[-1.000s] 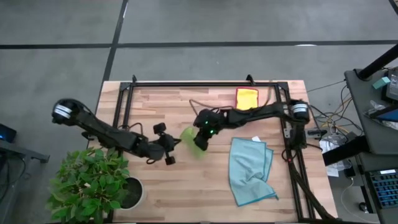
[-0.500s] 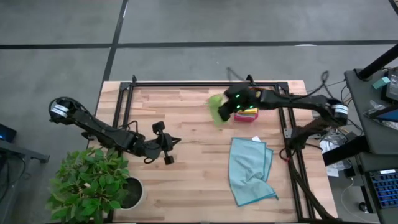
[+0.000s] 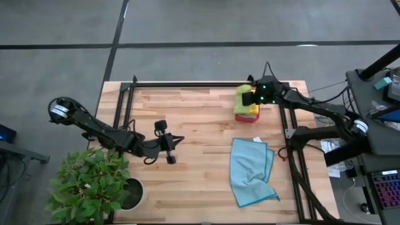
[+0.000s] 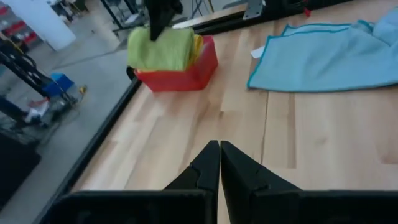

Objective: Fold microfiber towels
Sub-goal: Put the folded green microfiber towel into the red bin

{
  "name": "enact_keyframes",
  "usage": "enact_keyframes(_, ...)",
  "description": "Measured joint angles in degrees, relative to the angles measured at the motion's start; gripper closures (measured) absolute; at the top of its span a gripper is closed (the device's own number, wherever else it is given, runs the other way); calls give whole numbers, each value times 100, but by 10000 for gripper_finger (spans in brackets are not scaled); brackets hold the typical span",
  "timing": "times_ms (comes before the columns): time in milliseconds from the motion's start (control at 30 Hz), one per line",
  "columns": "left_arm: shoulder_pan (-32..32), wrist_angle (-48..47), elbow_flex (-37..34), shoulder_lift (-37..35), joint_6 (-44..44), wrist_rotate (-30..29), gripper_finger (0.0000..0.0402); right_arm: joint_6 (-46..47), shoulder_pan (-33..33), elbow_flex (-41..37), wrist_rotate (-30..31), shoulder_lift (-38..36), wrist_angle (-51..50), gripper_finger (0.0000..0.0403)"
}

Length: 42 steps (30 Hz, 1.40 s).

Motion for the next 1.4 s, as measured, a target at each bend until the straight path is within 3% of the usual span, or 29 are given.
enact_keyframes(300,0,31,182,-28,447,-107,402,-287,-466,-201,-2,127,-137,390)
enact_keyframes(633,0,19,182,-26,447,-107,402,-514,-496,-201,46,382,-272,387)
enact_keyframes(867,0,9,182,-26,445,-107,402,-516,-496,-110,52,404,-430,322)
enact_keyframes(1100,0,-4,175,-26,442,-107,402,-704,-493,398,411,404,-1345,262)
enact_keyframes(1267,0,-4,173,-26,441,-105,402,-848,-491,768,653,404,-1882,254)
enact_keyframes(1400,0,-4,167,-26,440,-105,402,-866,-214,928,648,342,-1915,272)
